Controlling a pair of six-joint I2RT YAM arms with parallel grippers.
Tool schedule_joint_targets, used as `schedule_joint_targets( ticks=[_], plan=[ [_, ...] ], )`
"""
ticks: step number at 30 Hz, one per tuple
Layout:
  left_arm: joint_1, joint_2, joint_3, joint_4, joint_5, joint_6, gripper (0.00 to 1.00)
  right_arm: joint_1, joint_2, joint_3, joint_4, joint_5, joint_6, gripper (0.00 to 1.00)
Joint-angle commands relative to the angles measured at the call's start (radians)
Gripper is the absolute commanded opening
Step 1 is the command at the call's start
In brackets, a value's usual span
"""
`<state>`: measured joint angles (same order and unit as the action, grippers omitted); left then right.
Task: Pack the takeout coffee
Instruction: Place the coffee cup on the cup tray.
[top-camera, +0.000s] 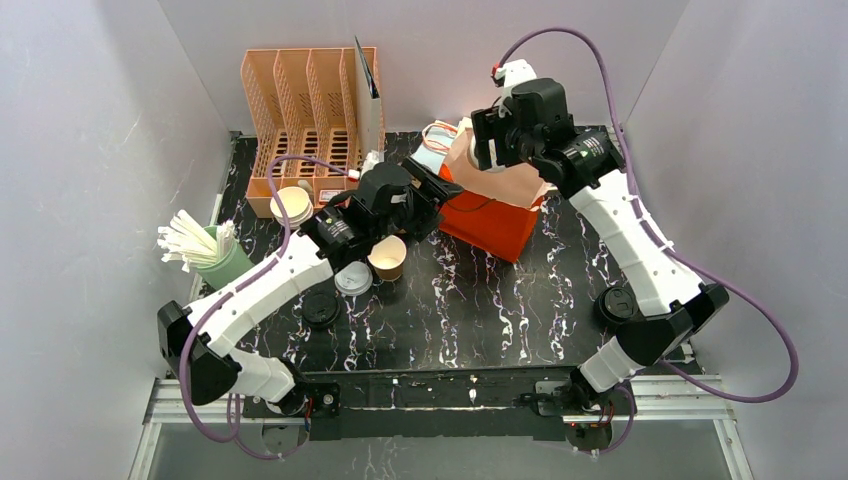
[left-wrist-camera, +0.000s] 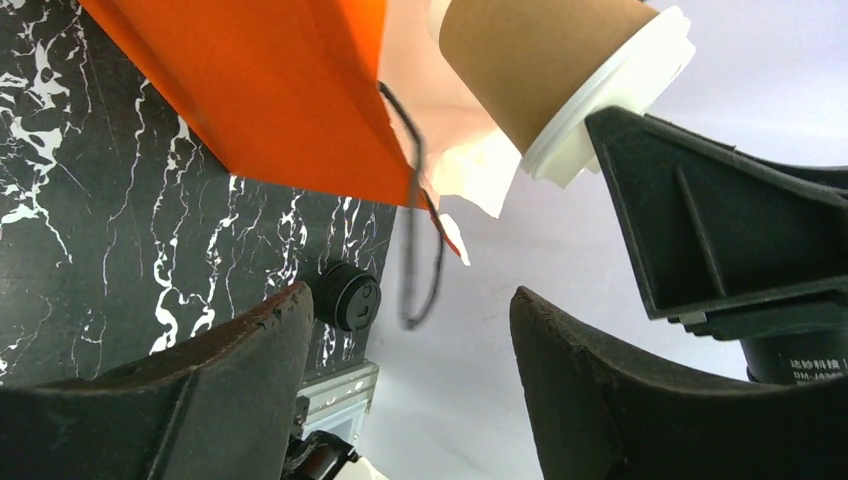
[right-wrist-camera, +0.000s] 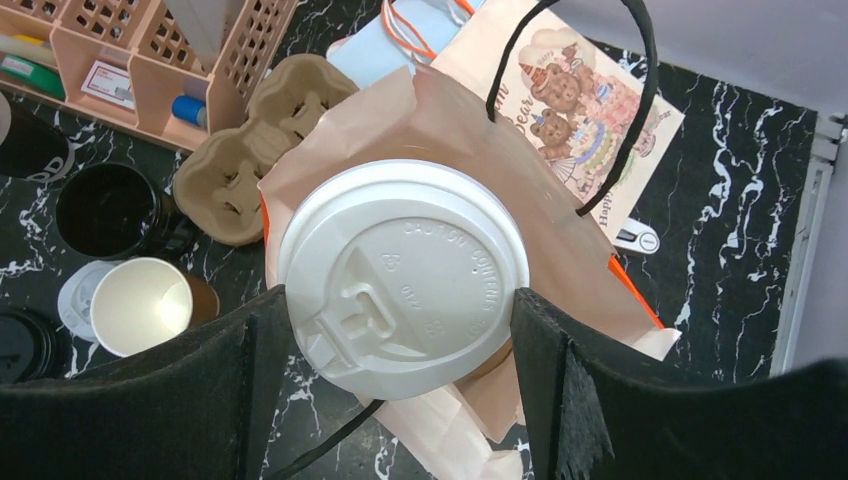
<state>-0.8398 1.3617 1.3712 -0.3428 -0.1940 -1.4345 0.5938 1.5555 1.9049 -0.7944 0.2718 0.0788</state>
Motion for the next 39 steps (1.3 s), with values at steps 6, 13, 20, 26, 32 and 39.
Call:
schedule_joint_targets(
  ticks=[6, 13, 20, 26, 32, 39],
  plan=[
    [-0.004, 0.054, -0.048, 0.153, -0.121, -0.039, 0.31, -0.008, 0.0, -0.032, -0.004, -0.043, 0.006, 0.38],
    [0.075, 0.018, 0.068, -0.091, 0.035, 0.123, 0.0, -0.008, 0.023, 0.048, -0.13, -0.049, 0.014, 0.36],
    [0.26, -0.053, 0.058, -0.265, 0.417, 0.186, 0.0, 0.047, 0.001, 0.008, -0.239, 0.0, 0.048, 0.35],
    [0.365, 0.054, 0.228, -0.435, 0.652, 0.327, 0.0, 0.19, -0.019, -0.011, -0.33, 0.051, 0.107, 0.34],
    [0.413, 0.152, 0.408, -0.636, 0.727, 0.494, 0.0, 0.288, -0.042, -0.023, -0.459, 0.072, 0.242, 0.33],
    [0.426, 0.205, 0.468, -0.701, 0.757, 0.593, 0.13, 0.322, -0.05, 0.014, -0.571, 0.046, 0.32, 0.33]
  ],
)
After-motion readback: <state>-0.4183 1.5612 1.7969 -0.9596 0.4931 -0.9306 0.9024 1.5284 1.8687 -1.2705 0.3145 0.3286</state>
